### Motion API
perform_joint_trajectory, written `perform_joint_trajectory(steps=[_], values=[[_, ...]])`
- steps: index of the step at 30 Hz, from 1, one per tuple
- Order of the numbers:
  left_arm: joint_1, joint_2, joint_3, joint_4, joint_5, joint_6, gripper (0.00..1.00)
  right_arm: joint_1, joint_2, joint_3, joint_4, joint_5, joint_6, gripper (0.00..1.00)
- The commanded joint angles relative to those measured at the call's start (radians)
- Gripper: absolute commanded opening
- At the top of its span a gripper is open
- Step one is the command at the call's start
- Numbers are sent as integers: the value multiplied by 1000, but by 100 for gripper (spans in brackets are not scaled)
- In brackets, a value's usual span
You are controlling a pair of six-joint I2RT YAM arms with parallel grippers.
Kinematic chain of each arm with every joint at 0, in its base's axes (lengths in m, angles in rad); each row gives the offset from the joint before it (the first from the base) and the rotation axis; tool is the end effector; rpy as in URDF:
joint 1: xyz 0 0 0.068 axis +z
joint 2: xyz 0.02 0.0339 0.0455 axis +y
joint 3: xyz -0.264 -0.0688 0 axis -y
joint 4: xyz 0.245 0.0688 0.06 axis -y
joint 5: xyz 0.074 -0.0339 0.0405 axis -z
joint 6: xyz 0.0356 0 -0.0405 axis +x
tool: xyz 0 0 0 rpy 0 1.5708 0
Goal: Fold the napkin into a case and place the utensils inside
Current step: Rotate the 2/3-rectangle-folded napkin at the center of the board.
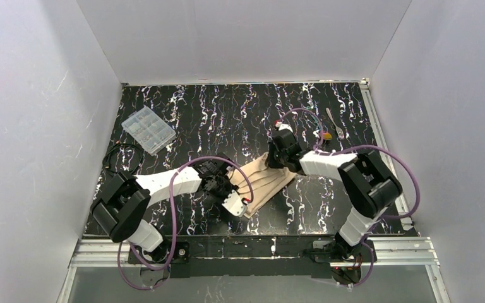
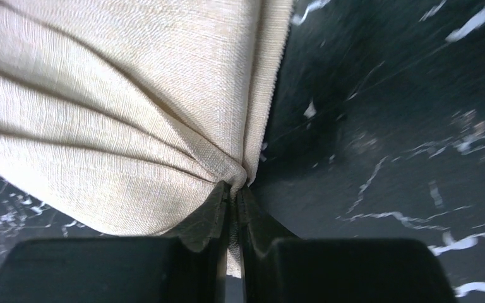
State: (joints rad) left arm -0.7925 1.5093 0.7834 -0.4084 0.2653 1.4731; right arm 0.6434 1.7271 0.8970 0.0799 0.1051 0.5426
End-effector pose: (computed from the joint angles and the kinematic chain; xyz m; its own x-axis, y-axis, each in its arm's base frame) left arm 0.1848 -0.2007 0.1610 0.6993 0.6587 -0.2777 0.7078 -0.5839 0.3976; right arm 0.2829 0.2074 0.1594 -0.7435 0.0843 -0.6634 -0.1767 0.9320 0.3165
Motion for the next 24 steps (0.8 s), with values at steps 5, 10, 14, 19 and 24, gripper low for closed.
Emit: perform_joint_trajectory(steps=[5, 10, 14, 19, 24], values=[[132, 38, -53, 12, -94, 438, 0, 2, -168, -223, 94, 149, 250, 6], [154, 11, -52, -3, -55, 609, 0, 1, -215, -227, 80, 239, 254, 22], [154, 16, -80, 26, -48, 692, 0, -1, -299, -216, 6, 258, 223, 37], [153, 24, -85, 48, -42, 721, 0, -15, -490, -266, -38, 259, 172, 42], [153, 24, -88, 53, -41, 720, 0, -21, -451, -142, -11, 114, 110, 27]])
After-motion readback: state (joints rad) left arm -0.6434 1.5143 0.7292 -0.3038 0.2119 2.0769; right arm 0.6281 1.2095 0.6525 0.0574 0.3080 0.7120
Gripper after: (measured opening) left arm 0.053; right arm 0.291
